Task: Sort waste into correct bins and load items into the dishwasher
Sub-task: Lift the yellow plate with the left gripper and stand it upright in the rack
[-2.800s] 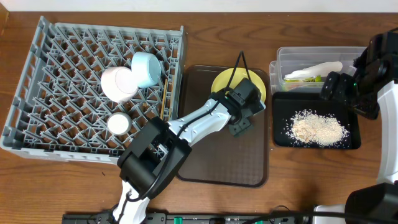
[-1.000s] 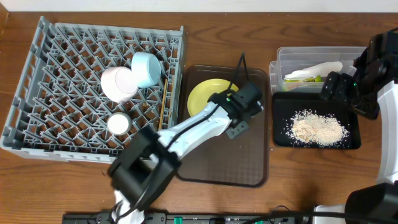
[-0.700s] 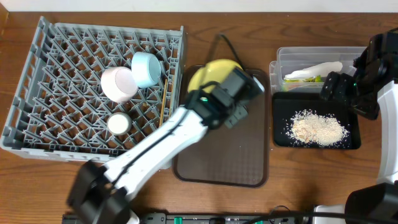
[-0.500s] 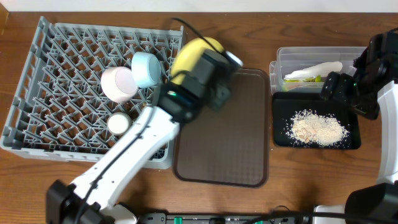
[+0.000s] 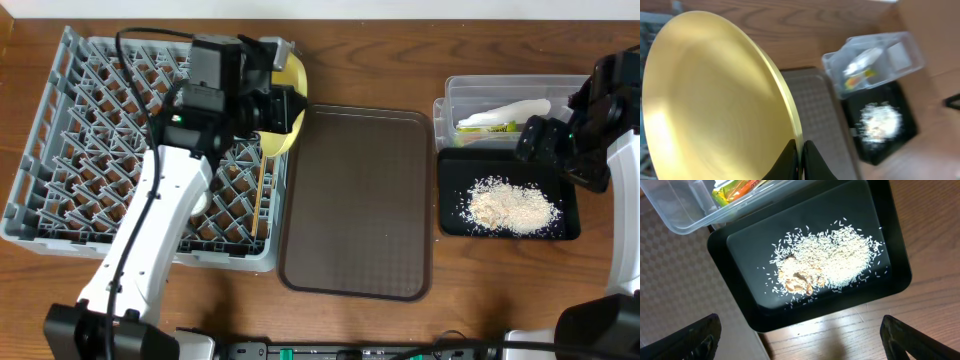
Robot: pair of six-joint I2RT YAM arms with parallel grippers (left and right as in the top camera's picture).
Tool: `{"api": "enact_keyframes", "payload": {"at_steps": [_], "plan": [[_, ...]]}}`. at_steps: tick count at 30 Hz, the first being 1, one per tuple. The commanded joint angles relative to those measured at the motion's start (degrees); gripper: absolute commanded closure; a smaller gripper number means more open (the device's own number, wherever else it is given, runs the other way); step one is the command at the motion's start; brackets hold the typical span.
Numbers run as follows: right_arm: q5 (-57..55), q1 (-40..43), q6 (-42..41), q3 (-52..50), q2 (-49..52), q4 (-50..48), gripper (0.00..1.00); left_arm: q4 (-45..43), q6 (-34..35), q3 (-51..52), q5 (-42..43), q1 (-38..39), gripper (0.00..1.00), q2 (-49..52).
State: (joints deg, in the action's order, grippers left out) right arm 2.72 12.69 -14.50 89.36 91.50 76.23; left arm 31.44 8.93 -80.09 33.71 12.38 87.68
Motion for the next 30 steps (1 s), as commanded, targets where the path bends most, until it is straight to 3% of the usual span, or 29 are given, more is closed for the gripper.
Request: {"api": "enact_keyframes", "payload": {"at_steps": [1,15,16,17,21,23,30], "plan": [[-0.7,0.0,-0.7,0.5,-0.1,0.0,0.01,-0.6,2.8,0.0,10.3,-1.7,0.92,1.8],[-0.7,0.0,-0.7,0.5,-0.1,0.1,0.01,-0.8,3.0,0.0,5.1,-5.9,0.90,3.7],[-0.7,0.0,-0.7,0.5,-0.1,0.1,0.01,-0.7,3.0,0.0,4.1,-6.3,0.83,3.7],[-0.7,0.0,-0.7,0.5,-0.1,0.1,0.01,-0.7,3.0,0.0,2.6,-6.6,0.67,3.7],[-0.7,0.0,-0.7,0.5,-0.1,0.2,0.01,-0.7,3.0,0.0,-2.8,-6.9,0.28,3.7],[-0.7,0.0,-0.7,0.5,-0.1,0.2,0.01,-0.9,1.9,0.0,-4.3,-6.9,0.20,3.6],[-0.7,0.0,-0.7,0.5,-0.1,-0.3,0.01,-0.4,-1.5,0.0,-9.8,-6.8,0.18,0.5]]}}
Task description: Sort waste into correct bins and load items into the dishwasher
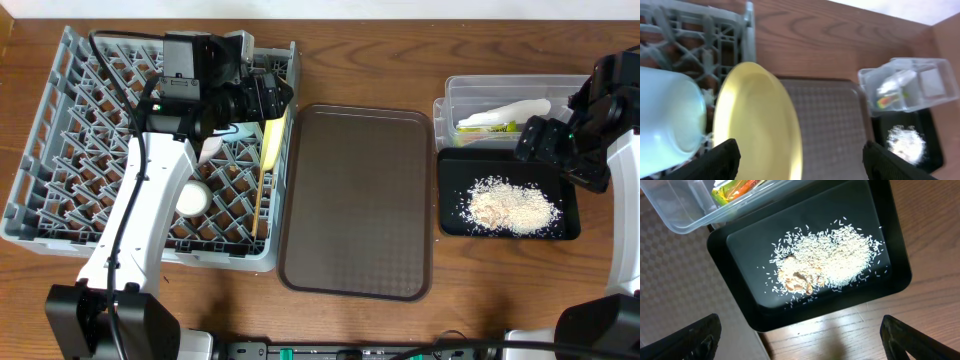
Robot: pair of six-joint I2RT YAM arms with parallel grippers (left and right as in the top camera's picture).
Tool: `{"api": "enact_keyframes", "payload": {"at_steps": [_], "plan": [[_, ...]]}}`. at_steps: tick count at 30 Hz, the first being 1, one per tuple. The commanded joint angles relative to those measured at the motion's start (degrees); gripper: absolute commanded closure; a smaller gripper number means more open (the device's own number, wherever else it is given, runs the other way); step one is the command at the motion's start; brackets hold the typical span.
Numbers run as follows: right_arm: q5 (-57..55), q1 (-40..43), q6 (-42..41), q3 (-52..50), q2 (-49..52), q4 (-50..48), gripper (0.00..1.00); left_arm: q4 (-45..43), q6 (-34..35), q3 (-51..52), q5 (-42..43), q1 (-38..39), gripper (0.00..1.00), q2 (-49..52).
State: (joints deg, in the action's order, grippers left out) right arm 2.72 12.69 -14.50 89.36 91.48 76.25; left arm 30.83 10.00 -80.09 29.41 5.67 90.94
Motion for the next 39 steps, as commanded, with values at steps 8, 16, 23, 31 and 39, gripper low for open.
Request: {"api": "enact_keyframes", "payload": {"at_steps": [8,16,23,31,39], "plan": [[9.5,-2.8,3.3,0.5,-0.1,-12.4,0.01,9.1,-2.9,0.0,-18.8,-0.1,0.18,-6.9],[4.5,-10.4,12.5,-0.1,1.3,-22.9,0.01,25.8,-2.4,0.0,-32.0,-0.3,0.17,-6.6],[1.8,-10.6,10.7,-0.2,0.8,-15.0,0.01,34.3,-2.5,0.3,-28.5,-0.3,0.17,-7.8],[1.8,-10.5,10.3,-5.2,-6.4,-14.5,0.01,30.2,-3.0,7.8,-25.8,-0.2,0.16,-20.5],[0.9,-10.5,10.3,-28.0,-32.9,-27.7,0.01,23.3,-6.0,20.2,-23.1,-0.2,0.08,-44.0]]}}
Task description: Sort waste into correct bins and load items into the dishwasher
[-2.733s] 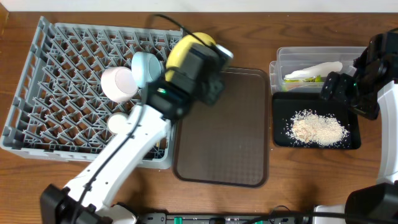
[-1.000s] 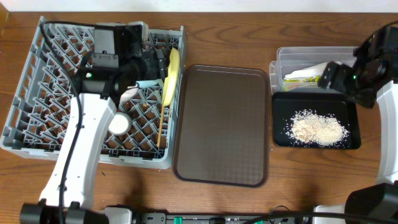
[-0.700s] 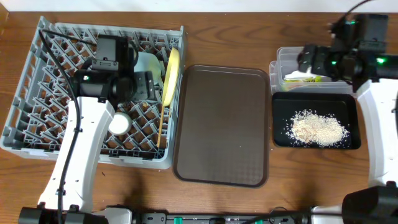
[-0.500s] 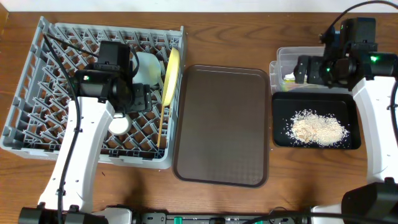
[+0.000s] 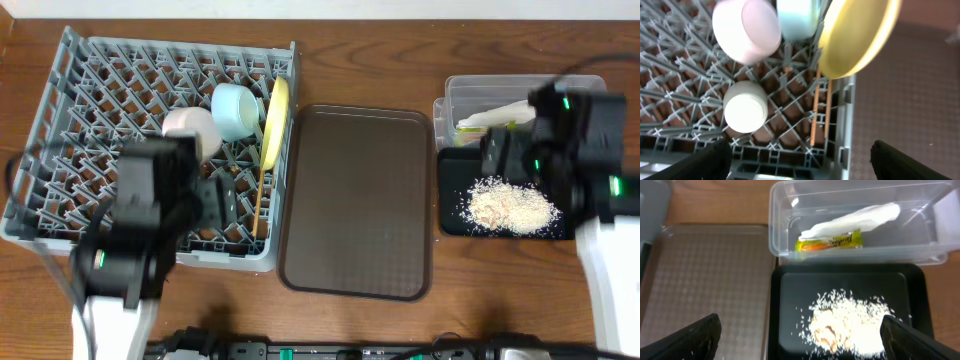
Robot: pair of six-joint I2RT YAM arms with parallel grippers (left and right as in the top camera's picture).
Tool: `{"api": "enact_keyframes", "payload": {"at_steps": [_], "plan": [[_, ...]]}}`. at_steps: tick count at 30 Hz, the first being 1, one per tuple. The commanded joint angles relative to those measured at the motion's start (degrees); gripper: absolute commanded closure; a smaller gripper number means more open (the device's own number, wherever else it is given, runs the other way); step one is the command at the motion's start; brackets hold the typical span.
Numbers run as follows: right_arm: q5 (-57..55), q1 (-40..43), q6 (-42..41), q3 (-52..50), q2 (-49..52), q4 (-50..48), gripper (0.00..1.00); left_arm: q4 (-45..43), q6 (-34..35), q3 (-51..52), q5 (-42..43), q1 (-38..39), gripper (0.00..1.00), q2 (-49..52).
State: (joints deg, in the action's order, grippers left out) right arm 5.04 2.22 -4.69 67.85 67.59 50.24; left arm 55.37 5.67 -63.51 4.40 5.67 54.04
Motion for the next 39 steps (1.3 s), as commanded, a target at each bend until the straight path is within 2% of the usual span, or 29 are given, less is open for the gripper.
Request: {"api": "enact_keyframes", "payload": {"at_steps": [1,5,9,16,27,33,39], "plan": [[-2.0,0.0,0.5,-8.1,-11.6,-2.0,0.01,-1.5,-1.0,4.7,2.1,-0.2,0.08,-9.6],[-4.6,0.0,0.5,-13.7,-22.3,-1.7,0.01,-1.1,-0.5,6.3,2.1,-0.2,0.08,-17.5],[-4.6,0.0,0.5,-14.5,-29.2,5.8,0.01,-1.0,-0.5,6.3,2.1,-0.2,0.08,-22.4],[-4.6,0.0,0.5,-14.5,-31.5,18.9,0.01,-1.0,-0.5,6.3,2.1,-0.2,0.07,-23.0],[-4.6,0.0,0.5,-14.5,-31.5,19.6,0.01,-1.0,-0.5,6.3,2.1,-0.2,0.07,-23.0],[-4.6,0.0,1.2,-16.1,-36.1,15.6,0.01,-1.0,-0.5,6.3,2.1,-0.2,0.07,-23.0],[-3.4,0.0,3.5,-27.8,-47.3,-5.3,0.01,-1.0,-0.5,6.3,2.1,-0.2,0.07,-23.0]]}}
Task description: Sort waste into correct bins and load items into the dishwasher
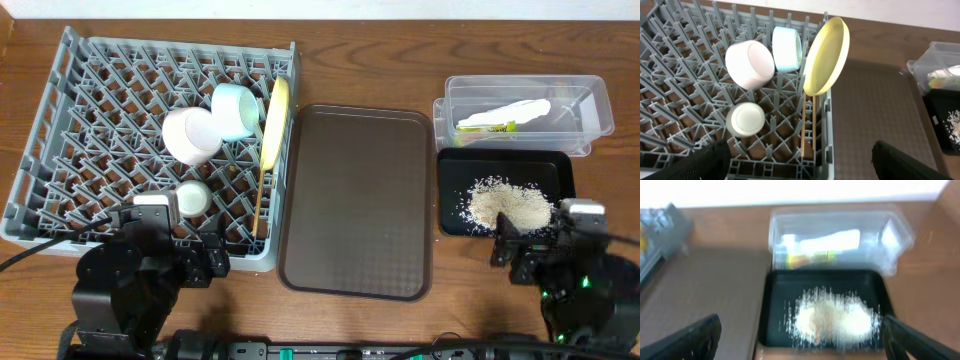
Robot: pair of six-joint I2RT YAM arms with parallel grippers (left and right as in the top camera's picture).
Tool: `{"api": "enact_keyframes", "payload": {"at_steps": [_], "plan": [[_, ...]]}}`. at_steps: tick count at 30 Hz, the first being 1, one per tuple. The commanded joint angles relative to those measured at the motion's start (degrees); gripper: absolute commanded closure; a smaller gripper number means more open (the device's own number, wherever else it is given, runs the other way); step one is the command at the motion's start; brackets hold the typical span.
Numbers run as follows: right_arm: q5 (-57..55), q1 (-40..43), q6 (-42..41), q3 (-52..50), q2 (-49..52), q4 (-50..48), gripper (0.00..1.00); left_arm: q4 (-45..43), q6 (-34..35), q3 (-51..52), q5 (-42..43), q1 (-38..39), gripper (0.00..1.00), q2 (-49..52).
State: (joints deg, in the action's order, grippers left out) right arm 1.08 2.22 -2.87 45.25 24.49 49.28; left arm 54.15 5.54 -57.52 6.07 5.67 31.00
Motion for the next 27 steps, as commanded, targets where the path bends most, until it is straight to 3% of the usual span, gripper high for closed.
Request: {"api": "enact_keyframes", "payload": {"at_steps": [1,9,17,23,27], "plan": [[1.4,-0.2,1.7,-10.2,-8.0,-11.8,0.01,0.2,-0.3,0.3,0.4,-0.2,0.07,0.0],[1.3,-3.0,1.7,-30.1,-20.2,-43.3,0.01,0.2,-0.3,0.3,0.4,-0.2,0.07,0.0],[0.8,-2.9,2.8,-43.1,-24.2,-61.7,0.01,0.2,-0.3,0.3,0.4,-0.2,0.07,0.0],[-1.4,-2.9,6.6,-44.9,-24.2,-56.4,0.01,0.2,-0.3,0.3,0.4,-0.2,0.07,0.0],[-1.7,-2.9,8.3,-44.9,-24.2,-44.6,0.01,0.2,-0.3,0.3,0.4,-0.2,0.07,0.0]]}}
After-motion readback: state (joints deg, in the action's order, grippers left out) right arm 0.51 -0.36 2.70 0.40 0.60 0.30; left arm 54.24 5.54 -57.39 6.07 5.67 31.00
